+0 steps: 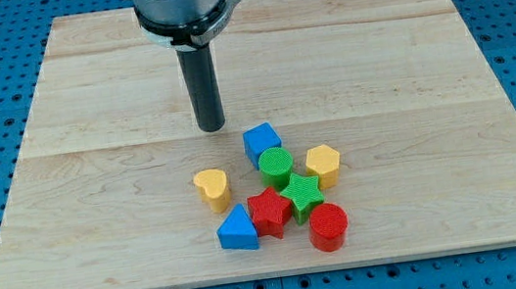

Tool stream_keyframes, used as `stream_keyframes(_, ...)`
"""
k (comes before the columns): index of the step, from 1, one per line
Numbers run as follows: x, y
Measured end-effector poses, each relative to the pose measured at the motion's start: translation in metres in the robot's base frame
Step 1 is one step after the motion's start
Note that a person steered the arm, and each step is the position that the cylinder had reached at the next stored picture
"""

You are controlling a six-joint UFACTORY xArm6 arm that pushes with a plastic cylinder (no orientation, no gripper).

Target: Slide the yellow hexagon towards the center

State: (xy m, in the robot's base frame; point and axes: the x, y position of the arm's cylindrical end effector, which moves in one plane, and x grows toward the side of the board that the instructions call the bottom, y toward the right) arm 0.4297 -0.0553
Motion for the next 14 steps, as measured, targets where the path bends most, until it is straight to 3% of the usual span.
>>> stream_keyframes(1,0.0,0.0)
stream_keyframes(3,-0.002,0.074)
stream_keyframes(7,-0.012,0.087)
stream_keyframes(8,0.008,0.108)
stream_keyframes(9,0.048,0.166)
stream_keyframes(10,0.087,0.165)
stream_keyframes(12,0.115,0.132)
stream_keyframes(13,0.102,0.112)
stream_keyframes(14,0.061,0.1)
